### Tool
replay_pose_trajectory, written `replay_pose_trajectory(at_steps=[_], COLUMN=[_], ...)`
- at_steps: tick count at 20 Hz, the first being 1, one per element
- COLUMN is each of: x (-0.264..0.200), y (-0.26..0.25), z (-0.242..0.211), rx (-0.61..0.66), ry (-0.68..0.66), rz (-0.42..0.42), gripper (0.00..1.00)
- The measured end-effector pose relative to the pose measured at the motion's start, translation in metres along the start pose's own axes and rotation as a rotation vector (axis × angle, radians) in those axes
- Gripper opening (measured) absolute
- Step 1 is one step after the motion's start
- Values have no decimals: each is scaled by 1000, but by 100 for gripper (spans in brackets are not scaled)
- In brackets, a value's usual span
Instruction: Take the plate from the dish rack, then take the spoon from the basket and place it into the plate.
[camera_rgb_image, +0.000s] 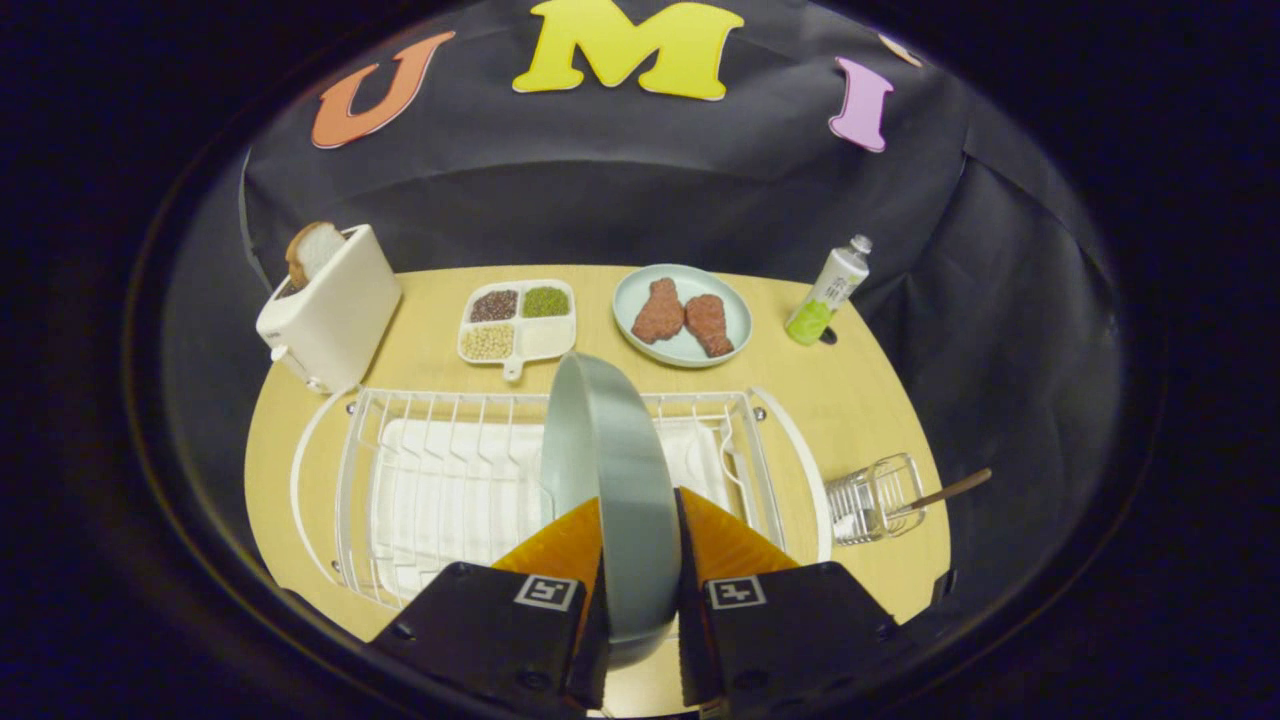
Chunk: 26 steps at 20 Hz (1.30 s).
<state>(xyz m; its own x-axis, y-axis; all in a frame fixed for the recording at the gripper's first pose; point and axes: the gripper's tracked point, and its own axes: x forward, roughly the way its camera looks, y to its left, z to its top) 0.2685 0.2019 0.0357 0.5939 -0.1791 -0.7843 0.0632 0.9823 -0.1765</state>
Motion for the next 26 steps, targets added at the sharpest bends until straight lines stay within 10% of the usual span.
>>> replay_pose_trajectory(at_steps=[9, 26], x=[-49, -41], y=[-15, -83], z=[-6, -213], rx=[45, 237], ry=[-103, -94], rz=[126, 597], gripper=[31, 30])
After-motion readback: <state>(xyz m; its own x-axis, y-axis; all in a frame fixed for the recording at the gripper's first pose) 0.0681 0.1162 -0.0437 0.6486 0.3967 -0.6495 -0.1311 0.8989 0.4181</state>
